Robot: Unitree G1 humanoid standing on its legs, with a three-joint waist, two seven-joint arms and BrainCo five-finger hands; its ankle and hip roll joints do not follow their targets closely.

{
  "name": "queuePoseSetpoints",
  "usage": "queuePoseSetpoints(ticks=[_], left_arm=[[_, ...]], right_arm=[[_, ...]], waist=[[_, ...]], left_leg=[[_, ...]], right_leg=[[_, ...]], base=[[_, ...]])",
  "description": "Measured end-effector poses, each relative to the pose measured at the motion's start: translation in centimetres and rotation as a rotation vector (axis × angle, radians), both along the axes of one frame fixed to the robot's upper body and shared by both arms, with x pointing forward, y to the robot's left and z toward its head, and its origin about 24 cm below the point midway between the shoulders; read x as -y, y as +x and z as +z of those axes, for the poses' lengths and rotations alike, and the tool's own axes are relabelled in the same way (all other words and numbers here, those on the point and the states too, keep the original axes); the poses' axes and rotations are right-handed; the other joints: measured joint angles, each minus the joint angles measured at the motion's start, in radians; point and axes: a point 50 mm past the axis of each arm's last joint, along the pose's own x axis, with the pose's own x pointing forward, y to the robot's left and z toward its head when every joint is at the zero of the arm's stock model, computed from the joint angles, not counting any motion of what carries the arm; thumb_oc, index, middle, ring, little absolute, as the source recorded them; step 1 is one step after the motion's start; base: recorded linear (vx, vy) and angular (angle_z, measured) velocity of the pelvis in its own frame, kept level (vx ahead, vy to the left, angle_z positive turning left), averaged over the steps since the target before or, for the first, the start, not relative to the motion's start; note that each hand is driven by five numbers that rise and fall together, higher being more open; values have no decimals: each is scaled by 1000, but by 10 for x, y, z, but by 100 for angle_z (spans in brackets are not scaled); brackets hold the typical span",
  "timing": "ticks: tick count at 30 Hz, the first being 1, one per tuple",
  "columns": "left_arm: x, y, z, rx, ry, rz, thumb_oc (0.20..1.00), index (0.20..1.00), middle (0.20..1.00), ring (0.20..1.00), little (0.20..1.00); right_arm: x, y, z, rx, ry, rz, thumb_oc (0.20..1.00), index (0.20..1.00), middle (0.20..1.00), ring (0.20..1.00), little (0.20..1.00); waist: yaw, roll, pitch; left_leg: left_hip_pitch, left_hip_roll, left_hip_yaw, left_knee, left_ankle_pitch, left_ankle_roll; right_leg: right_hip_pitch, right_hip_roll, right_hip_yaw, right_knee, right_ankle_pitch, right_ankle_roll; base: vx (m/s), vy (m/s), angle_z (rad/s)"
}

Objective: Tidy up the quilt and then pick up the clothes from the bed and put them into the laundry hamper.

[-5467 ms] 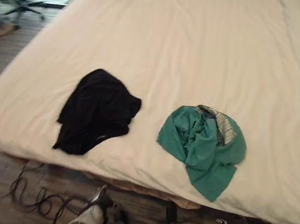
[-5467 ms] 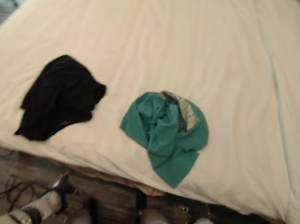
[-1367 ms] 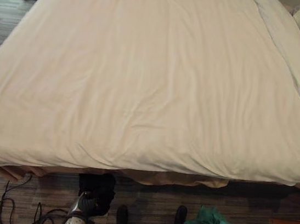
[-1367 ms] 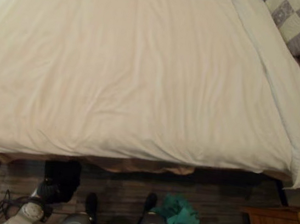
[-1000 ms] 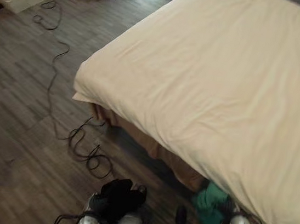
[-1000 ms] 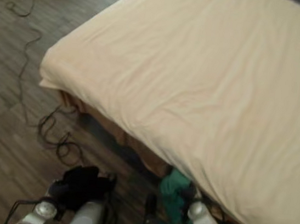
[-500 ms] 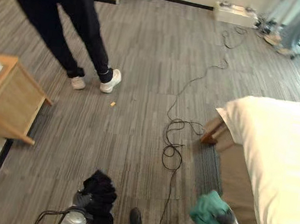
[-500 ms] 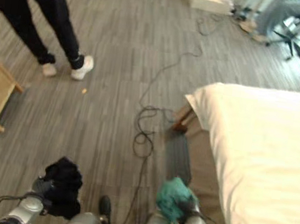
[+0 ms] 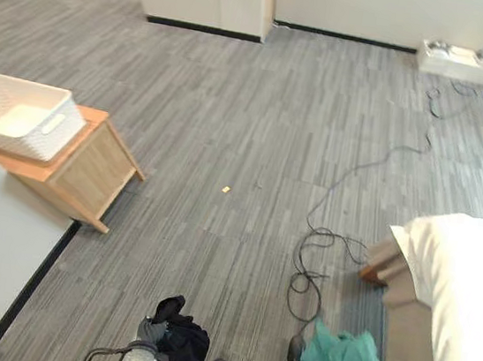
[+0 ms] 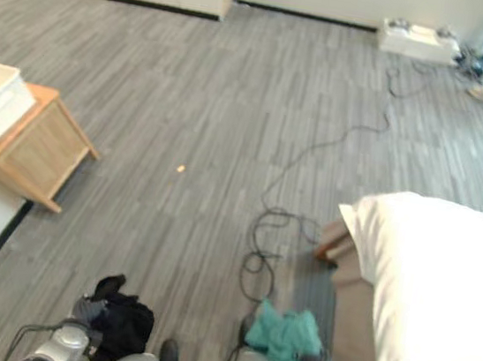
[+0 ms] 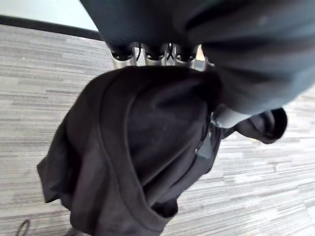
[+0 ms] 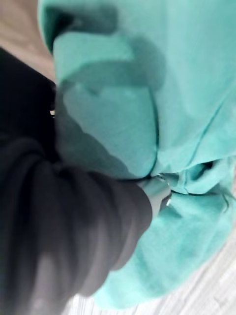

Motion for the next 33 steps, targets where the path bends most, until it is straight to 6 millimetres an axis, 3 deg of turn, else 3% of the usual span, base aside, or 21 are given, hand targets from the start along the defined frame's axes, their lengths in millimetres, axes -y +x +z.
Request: queuePoseSetpoints(ticks=[2,3,4,7,9,10,11,12,14,16,19,22,23,24,25,26,27,28,31,32,33], left_arm=[[0,2,2,17,3,7,200,200,200,200,200],[0,-1,1,17,-12,35,200,200,200,200,200],[-10,11,8,62,-3,59,200,200,200,200,200],[-5,-4,-3,4,-39,121,200,200,200,200,200],[-3,-15,-9,-46,-44,139,200,200,200,200,200],[0,-19,-12,-61,-52,143,200,200,200,200,200],[11,-22,-16,-75,-82,148,200,200,200,200,200],[12,-19,-14,-60,-88,142,200,200,200,200,200],[14,-17,-14,-63,-94,133,200,200,200,200,200],[10,-14,-13,-57,-92,152,200,200,200,200,200],[14,-19,-15,-72,-105,158,200,200,200,200,200],[10,-38,-21,-119,-116,197,200,200,200,200,200],[12,-37,-21,-124,-122,193,200,200,200,200,200],[13,-38,-21,-128,-122,187,200,200,200,200,200],[9,-36,-19,-118,-106,159,200,200,200,200,200],[4,-35,-17,-110,-83,136,200,200,200,200,200],[-2,-33,-14,-106,-59,100,200,200,200,200,200],[-1,-24,-12,-91,-49,73,200,200,200,200,200],[15,1,-6,-38,-71,16,200,200,200,200,200],[24,18,0,4,-69,-39,200,200,200,200,200],[26,21,1,13,-72,-46,200,200,200,200,200]], right_arm=[[0,0,0,-1,2,-9,200,200,200,200,200],[1,3,1,10,3,-8,200,200,200,200,200],[-7,5,0,27,27,-11,200,200,200,200,200],[11,22,12,95,-28,4,200,200,200,200,200],[13,36,18,127,-51,23,200,200,200,200,200],[13,50,23,162,-59,37,200,200,200,200,200],[19,60,30,189,-81,59,200,200,200,200,200],[25,66,35,216,-95,63,200,200,200,200,200],[26,68,37,229,-96,50,200,200,200,200,200],[19,78,40,265,-87,75,200,200,200,200,200],[17,69,35,236,-80,80,200,200,200,200,200],[6,52,24,184,-40,100,200,200,200,200,200],[7,43,20,142,-41,110,200,200,200,200,200],[7,37,15,101,-44,127,200,200,200,200,200],[-1,21,8,51,-23,137,200,200,200,200,200],[-7,10,3,22,-2,134,200,200,200,200,200],[-11,2,0,2,15,128,200,200,200,200,200],[-10,3,0,6,14,118,200,200,200,200,200],[-6,17,8,72,6,120,200,200,200,200,200],[-3,25,13,114,2,110,200,200,200,200,200],[-3,31,16,141,2,113,200,200,200,200,200]], waist=[[15,3,0],[38,12,4],[67,-52,25],[121,-38,31],[134,-60,30],[137,-62,30],[134,-37,36],[131,13,35],[163,28,43],[156,-7,52],[155,-7,52],[159,-7,-11],[157,1,-12],[162,9,-14],[150,-3,-24],[145,-26,-20],[131,-64,-28],[129,-75,-28],[53,1,-26],[3,52,-1],[-32,84,14]], left_leg=[[-2,20,2,1,4,-4],[-6,37,18,23,6,-25],[-116,23,-23,277,-15,-65],[-309,58,-77,659,59,-114],[-296,37,-56,590,14,-120],[-276,5,-33,462,8,-106],[-250,7,-26,252,14,-100],[-234,18,-21,136,8,-123],[-231,33,35,57,28,-102],[-266,17,189,-8,34,-108],[-249,23,204,2,56,-103],[-216,42,244,76,3,-77],[-196,31,229,58,-17,-36],[-170,20,215,40,-13,-12],[-139,11,232,60,2,40],[-122,-21,231,69,-13,64],[-88,-60,210,64,-25,102],[-53,-89,167,78,-63,138],[-33,-54,40,86,-89,151],[1,-18,-48,67,-94,137],[17,7,-99,59,-82,118]], right_leg=[[4,7,-14,6,-4,-6],[-11,27,-54,56,-25,-34],[-27,-7,-78,117,-104,-93],[39,7,-99,67,-130,-98],[64,6,-72,-8,-136,-99],[48,-4,-50,-7,-164,-66],[13,30,-71,54,-183,-69],[13,55,-78,153,-203,-108],[34,89,-78,120,-187,-140],[55,70,-78,38,-186,-143],[111,57,-51,-5,-187,-139],[124,38,-31,2,-211,-95],[105,22,-50,92,-220,-4],[15,-9,-56,326,-268,111],[-108,-69,-45,690,-349,139],[-159,-116,-18,886,-339,155],[-192,-162,5,998,-331,159],[-216,-154,59,1038,-306,177],[-264,-66,7,960,-345,107],[-295,13,-13,808,-390,24],[-276,58,10,657,-385,15]], base=[[-83,-220,3],[-91,-153,-28],[-23,-191,-18],[132,-134,-14],[308,-4,-14],[268,43,-6],[310,53,32],[479,72,67],[593,83,38],[470,85,32],[835,160,18],[646,146,-35],[361,66,-37],[425,91,-16],[647,184,4],[677,250,50],[682,216,48],[772,123,73],[709,-48,126],[756,-176,173],[693,-153,193]])
